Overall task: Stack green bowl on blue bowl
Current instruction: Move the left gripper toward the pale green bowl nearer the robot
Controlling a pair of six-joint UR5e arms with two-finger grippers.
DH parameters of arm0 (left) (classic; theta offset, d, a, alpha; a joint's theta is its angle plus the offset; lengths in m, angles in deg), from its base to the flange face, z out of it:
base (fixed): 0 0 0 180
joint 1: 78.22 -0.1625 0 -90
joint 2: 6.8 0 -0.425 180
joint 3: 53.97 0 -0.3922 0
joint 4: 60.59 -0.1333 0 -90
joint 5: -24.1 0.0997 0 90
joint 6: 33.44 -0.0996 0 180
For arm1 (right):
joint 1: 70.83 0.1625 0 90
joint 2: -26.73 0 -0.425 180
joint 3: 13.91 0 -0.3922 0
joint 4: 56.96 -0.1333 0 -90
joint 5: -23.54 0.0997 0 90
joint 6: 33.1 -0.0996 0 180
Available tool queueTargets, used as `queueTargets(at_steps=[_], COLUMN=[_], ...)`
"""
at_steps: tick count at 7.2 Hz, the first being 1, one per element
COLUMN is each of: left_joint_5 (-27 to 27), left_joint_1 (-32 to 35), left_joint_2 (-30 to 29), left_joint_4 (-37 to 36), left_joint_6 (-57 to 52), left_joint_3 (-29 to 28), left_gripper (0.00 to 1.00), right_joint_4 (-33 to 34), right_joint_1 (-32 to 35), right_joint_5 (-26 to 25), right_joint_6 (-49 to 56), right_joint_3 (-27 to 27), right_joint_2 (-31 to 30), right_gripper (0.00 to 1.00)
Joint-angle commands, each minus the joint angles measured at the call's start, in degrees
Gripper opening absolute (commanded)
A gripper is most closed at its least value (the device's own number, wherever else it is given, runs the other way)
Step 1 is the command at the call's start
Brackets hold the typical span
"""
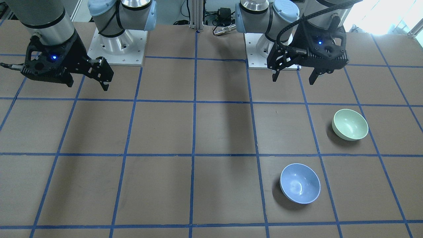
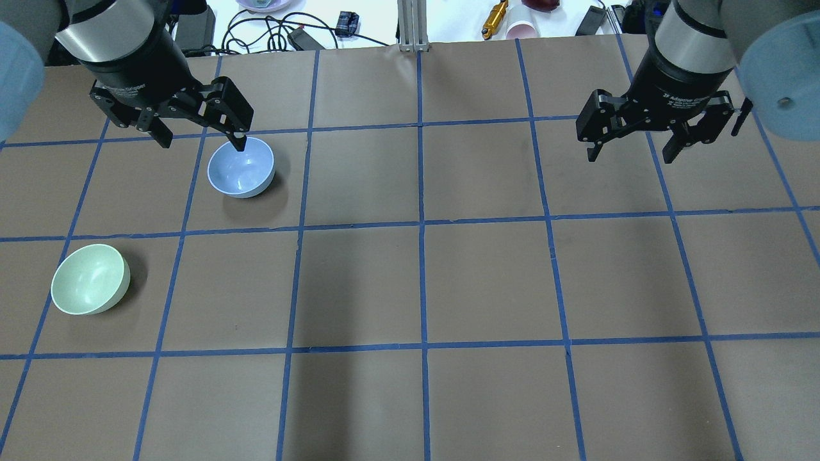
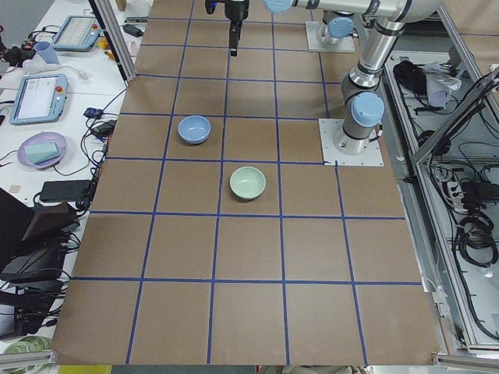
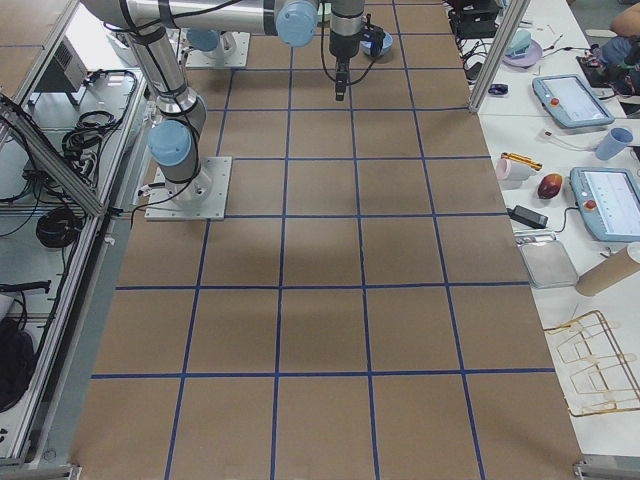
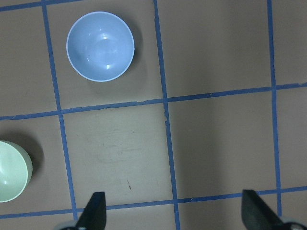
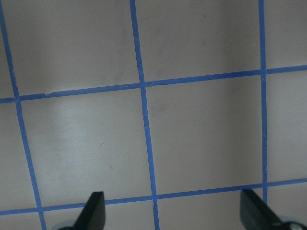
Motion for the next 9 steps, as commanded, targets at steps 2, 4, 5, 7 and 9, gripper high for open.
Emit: queueTargets(at_steps=[2,4,5,7,9], left_joint_5=[-0.1,0.0,0.1,0.2,0.2], left_joint_1=[0.0,0.0,0.0,-0.3,-0.3], left_joint_2=[0.3,0.2,0.2,0.4,0.5], left_joint_4=[0.3,0.7,0.8,0.7,1.4], left_joint_6=[0.0,0.0,0.0,0.0,0.0], left_joint_3=[-0.3,-0.2,-0.3,-0.4,-0.1], left_gripper=[1.0,1.0,1.0,1.0,1.0], right_joint_4=[0.0,0.0,0.0,0.0,0.0], right_joint_1=[0.0,0.0,0.0,0.0,0.0], right_joint_5=[0.1,0.0,0.0,0.0,0.0], right_joint_6=[0.0,0.0,0.0,0.0,0.0], right_joint_3=[0.0,0.0,0.0,0.0,0.0], right_joint_2=[0.0,0.0,0.0,0.0,0.0], right_gripper=[1.0,1.0,1.0,1.0,1.0])
